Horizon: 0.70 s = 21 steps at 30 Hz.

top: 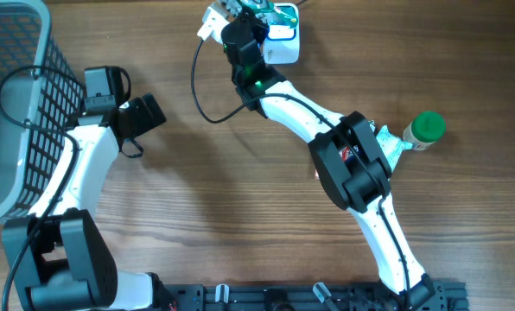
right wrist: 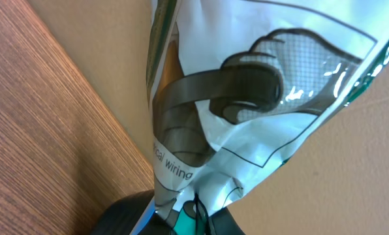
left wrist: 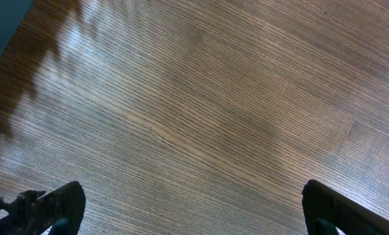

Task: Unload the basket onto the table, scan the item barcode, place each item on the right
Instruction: 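Raise the gloves pack to the white scanner with the right gripper, then lower the gloves pack to table centre and release it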

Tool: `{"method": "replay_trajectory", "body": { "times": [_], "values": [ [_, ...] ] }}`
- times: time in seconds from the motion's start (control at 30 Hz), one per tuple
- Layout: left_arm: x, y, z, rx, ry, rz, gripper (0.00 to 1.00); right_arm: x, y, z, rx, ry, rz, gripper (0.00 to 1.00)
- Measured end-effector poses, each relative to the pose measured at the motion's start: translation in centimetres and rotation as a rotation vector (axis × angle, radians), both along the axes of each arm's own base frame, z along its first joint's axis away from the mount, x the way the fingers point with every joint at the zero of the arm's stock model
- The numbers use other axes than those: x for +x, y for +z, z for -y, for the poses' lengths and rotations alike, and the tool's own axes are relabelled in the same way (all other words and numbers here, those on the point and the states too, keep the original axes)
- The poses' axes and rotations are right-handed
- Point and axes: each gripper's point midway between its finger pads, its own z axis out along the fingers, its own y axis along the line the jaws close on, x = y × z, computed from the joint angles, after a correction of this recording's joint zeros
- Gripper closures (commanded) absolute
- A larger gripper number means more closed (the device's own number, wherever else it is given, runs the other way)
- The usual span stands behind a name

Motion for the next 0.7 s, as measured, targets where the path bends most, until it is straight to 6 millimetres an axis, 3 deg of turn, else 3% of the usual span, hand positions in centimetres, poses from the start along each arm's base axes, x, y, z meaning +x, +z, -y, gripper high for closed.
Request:
{"method": "replay_trajectory", "body": {
  "times": [0.23, 0.33, 0.43, 0.5, 0.6, 0.7],
  "values": [
    [0.0, 0.0, 0.0, 0.000, 0.000, 0.000, 0.00, -0.2, -0.4, 0.7, 0.083, -0.056, -0.018, 0.96],
    [0.0, 0.0, 0.0, 0.000, 0.000, 0.000, 0.00, -0.4, 0.6, 1.0, 0.092, -0.062, -0.030, 0.96],
    [0.0, 0.0, 0.0, 0.000, 0.000, 0.000, 0.00, -1.0, 3.4, 1.7, 0.103, -0.069, -0.037, 0.96],
    [0.0, 0.0, 0.0, 0.000, 0.000, 0.000, 0.00, -2.0, 6.8, 2.7, 0.132, -0.078, -0.053, 0.96],
    [0.0, 0.0, 0.0, 0.000, 0.000, -0.001, 0.00, -4.8, 11.3, 4.6, 0.187, -0.082, -0.126, 0.96],
    [0.0, 0.0, 0.0, 0.000, 0.000, 0.000, 0.00, -8.7, 13.9, 6.1, 0.269, -0.060, -0.256, 0.96]
  ]
}}
